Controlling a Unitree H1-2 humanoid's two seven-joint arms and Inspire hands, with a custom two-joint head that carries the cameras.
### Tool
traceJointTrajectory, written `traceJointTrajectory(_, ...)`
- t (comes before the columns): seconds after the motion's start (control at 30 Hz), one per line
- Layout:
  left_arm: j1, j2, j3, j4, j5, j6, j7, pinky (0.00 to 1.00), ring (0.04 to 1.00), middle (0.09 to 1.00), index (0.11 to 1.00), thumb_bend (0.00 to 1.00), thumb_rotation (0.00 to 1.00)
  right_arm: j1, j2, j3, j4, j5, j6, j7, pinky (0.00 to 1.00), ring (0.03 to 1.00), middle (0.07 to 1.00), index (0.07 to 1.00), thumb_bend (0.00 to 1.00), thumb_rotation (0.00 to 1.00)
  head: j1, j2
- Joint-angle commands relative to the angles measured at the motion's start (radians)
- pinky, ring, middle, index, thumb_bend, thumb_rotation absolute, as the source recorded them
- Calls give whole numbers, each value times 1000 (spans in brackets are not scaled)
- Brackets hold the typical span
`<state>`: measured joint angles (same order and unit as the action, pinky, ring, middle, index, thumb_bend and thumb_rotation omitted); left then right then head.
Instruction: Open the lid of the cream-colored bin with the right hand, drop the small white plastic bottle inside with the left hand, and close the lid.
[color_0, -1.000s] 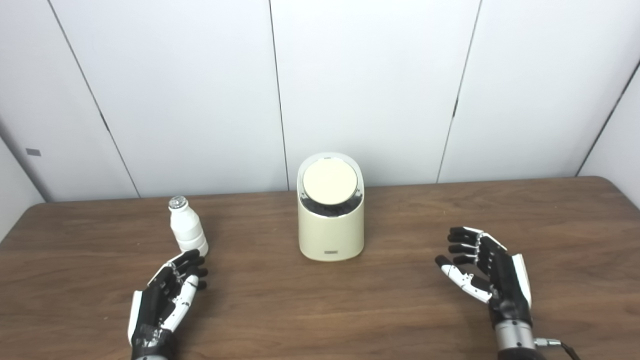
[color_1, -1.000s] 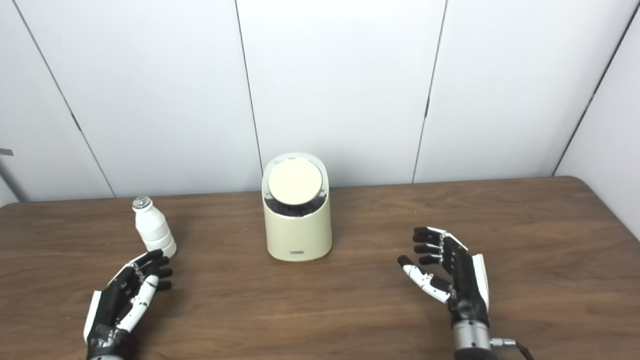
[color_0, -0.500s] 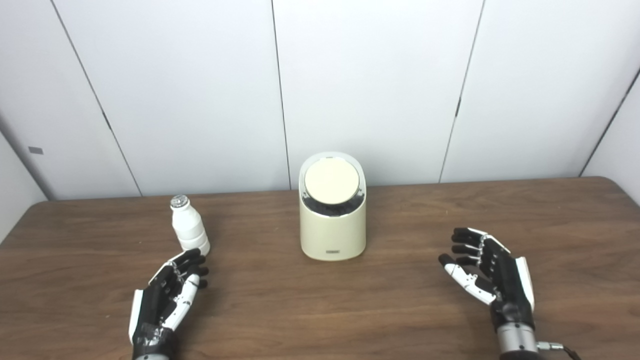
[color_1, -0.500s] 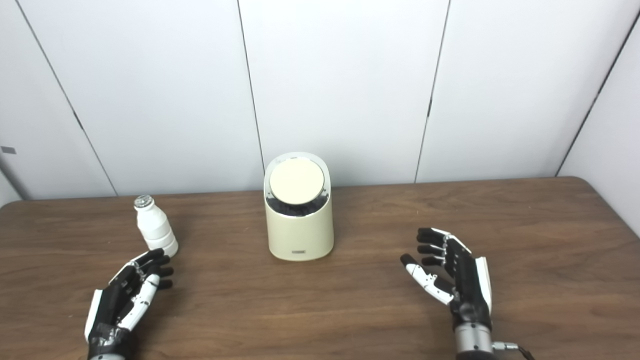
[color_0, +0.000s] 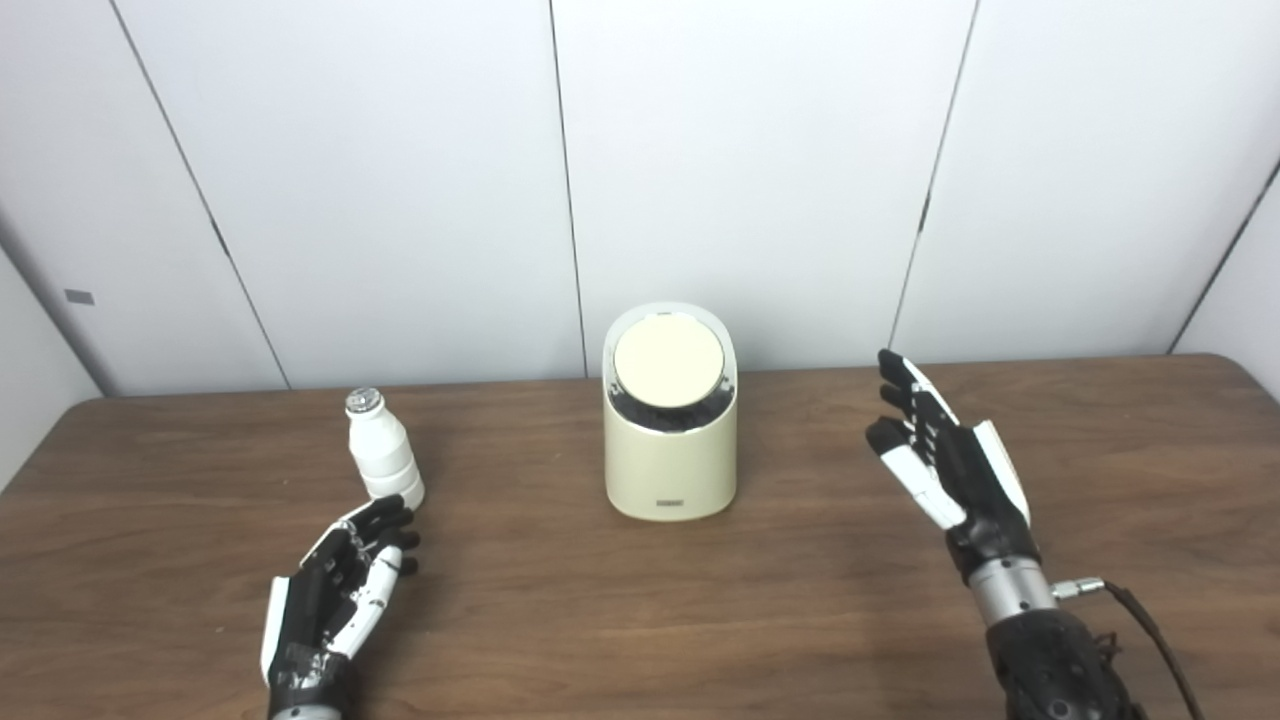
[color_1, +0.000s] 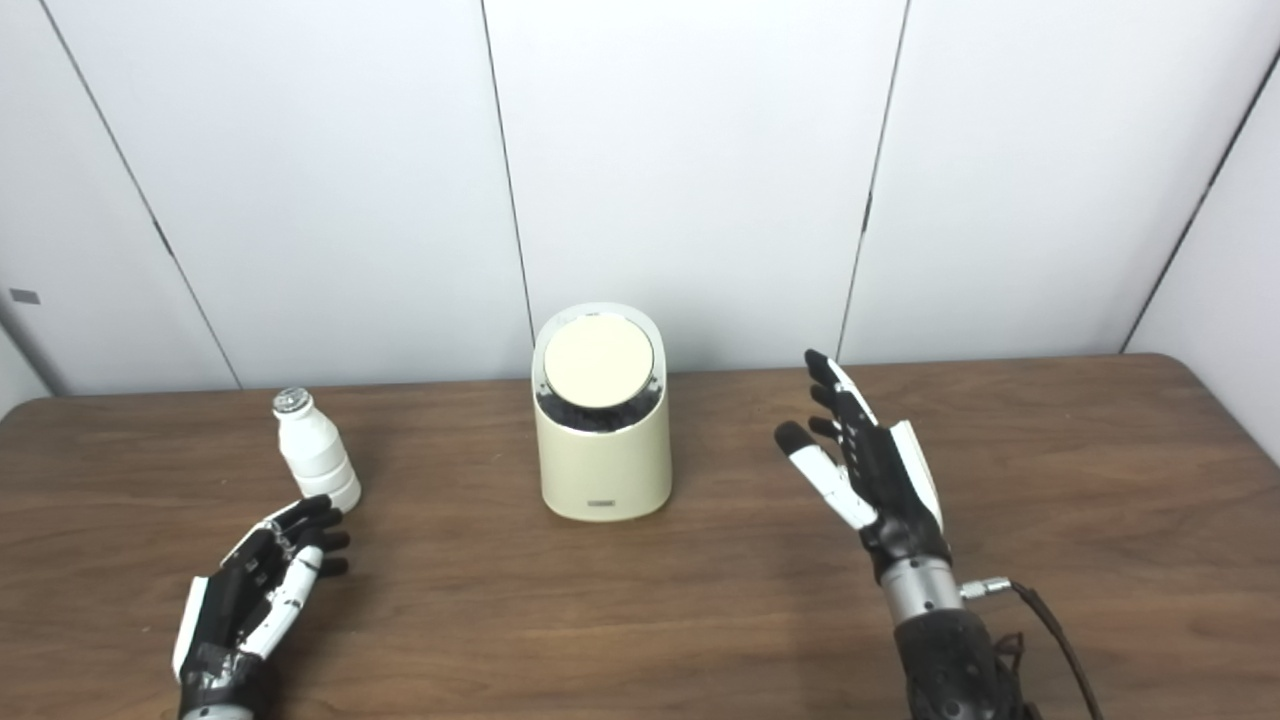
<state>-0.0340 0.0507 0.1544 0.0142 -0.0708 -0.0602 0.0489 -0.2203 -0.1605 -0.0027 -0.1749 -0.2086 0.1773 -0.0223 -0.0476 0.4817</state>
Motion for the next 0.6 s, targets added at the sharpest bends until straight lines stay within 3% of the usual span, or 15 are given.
traceJointTrajectory(0.0,8,-17,-13,45,9,-32,7,635,699,738,733,279,300,-47,-16,5,-19,-28,-6,0,848,942,959,952,894,902,-2,0)
traceJointTrajectory(0.33,1,-17,-17,63,15,-47,4,654,706,741,733,280,311,-131,-12,21,43,-114,-2,-24,920,985,1000,1000,999,808,-2,-4)
traceJointTrajectory(0.5,0,-21,-24,62,10,-40,-1,641,707,743,736,269,301,-195,1,33,66,-169,59,-41,956,1000,1000,1000,1000,771,1,-7)
traceJointTrajectory(0.57,0,-22,-24,64,4,-43,-4,639,708,743,734,271,291,-224,7,46,68,-196,74,-46,910,983,1000,1000,1000,749,1,-7)
